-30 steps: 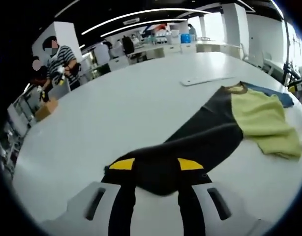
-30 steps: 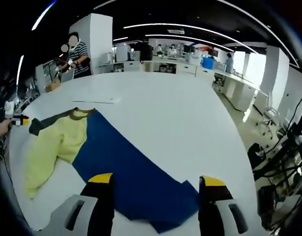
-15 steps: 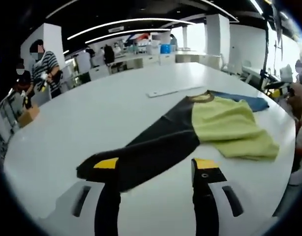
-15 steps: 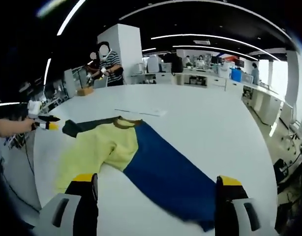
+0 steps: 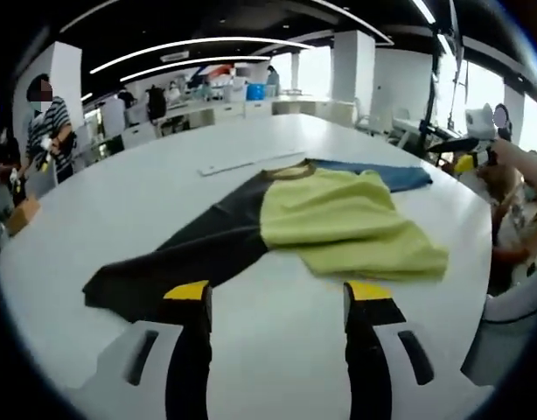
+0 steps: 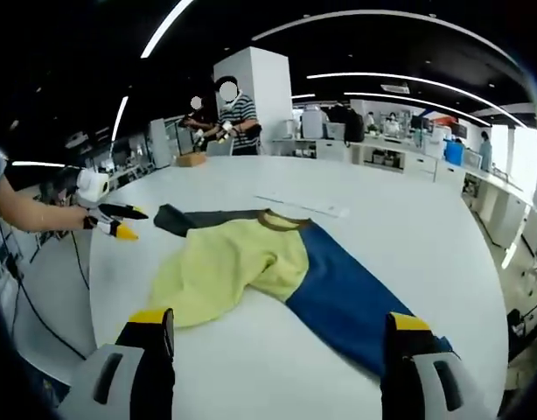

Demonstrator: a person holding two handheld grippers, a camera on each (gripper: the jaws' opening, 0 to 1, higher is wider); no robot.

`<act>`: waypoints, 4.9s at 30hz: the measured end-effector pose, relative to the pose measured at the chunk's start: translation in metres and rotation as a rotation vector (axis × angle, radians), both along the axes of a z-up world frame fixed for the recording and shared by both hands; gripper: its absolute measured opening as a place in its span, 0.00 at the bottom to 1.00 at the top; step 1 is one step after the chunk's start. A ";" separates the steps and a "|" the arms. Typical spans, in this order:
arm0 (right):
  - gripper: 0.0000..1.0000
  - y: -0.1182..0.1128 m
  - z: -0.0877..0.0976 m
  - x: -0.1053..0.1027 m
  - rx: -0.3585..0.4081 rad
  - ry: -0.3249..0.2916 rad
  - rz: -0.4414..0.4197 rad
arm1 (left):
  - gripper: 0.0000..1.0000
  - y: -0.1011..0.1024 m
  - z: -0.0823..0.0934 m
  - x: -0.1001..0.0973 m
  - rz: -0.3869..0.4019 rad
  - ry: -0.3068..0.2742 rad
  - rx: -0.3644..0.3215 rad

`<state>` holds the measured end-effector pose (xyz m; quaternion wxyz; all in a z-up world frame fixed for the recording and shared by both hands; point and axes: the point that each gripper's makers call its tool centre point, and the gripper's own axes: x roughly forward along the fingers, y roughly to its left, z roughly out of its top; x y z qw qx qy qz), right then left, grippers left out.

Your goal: Fold the garment on the visible template until the final outline fits inside the template.

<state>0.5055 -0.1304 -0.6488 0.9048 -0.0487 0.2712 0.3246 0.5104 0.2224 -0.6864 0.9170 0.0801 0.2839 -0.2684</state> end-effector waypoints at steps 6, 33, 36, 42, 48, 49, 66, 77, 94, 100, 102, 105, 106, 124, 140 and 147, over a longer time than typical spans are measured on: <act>0.99 0.015 -0.003 -0.019 -0.005 -0.005 0.050 | 0.54 -0.036 0.003 -0.018 -0.040 0.013 -0.083; 0.99 0.049 -0.013 -0.058 0.004 -0.017 0.141 | 0.34 -0.166 -0.011 -0.070 -0.249 0.028 -0.113; 0.99 0.049 -0.014 -0.059 0.004 -0.013 0.136 | 0.32 -0.181 -0.019 -0.079 -0.299 0.031 -0.067; 0.99 0.049 -0.019 -0.059 -0.003 -0.009 0.135 | 0.32 -0.196 -0.031 -0.085 -0.354 0.020 0.003; 0.99 0.049 -0.023 -0.059 -0.004 -0.001 0.132 | 0.33 -0.203 -0.044 -0.086 -0.391 0.014 0.076; 0.99 0.050 -0.024 -0.059 -0.001 0.000 0.134 | 0.33 -0.204 -0.045 -0.085 -0.389 0.017 0.083; 0.97 0.046 -0.030 -0.064 0.006 0.013 0.106 | 0.09 -0.192 -0.064 -0.068 -0.394 0.050 0.212; 0.97 0.047 -0.030 -0.064 0.005 0.012 0.101 | 0.02 -0.187 -0.028 -0.060 -0.442 0.017 0.121; 0.97 0.046 -0.029 -0.064 0.003 0.007 0.089 | 0.02 -0.170 0.059 0.022 -0.394 -0.156 0.098; 0.96 0.041 -0.033 -0.063 0.004 0.013 0.074 | 0.02 -0.163 0.071 0.056 -0.340 -0.173 0.083; 0.96 0.041 -0.034 -0.063 0.005 0.017 0.072 | 0.02 -0.162 0.071 0.063 -0.329 -0.170 0.079; 0.95 0.042 -0.036 -0.062 0.011 0.020 0.068 | 0.02 -0.161 0.065 0.076 -0.319 -0.164 0.085; 0.95 0.042 -0.036 -0.061 0.013 0.021 0.066 | 0.02 -0.160 0.063 0.080 -0.312 -0.157 0.086; 0.90 0.052 -0.047 -0.043 0.036 0.042 0.070 | 0.02 -0.145 0.003 0.148 -0.175 -0.056 0.137; 0.89 0.049 -0.054 -0.030 0.038 0.056 0.054 | 0.05 -0.140 -0.036 0.165 -0.159 -0.016 0.178; 0.89 0.053 -0.053 -0.028 0.045 0.055 0.058 | 0.10 -0.135 -0.030 0.165 -0.157 -0.039 0.211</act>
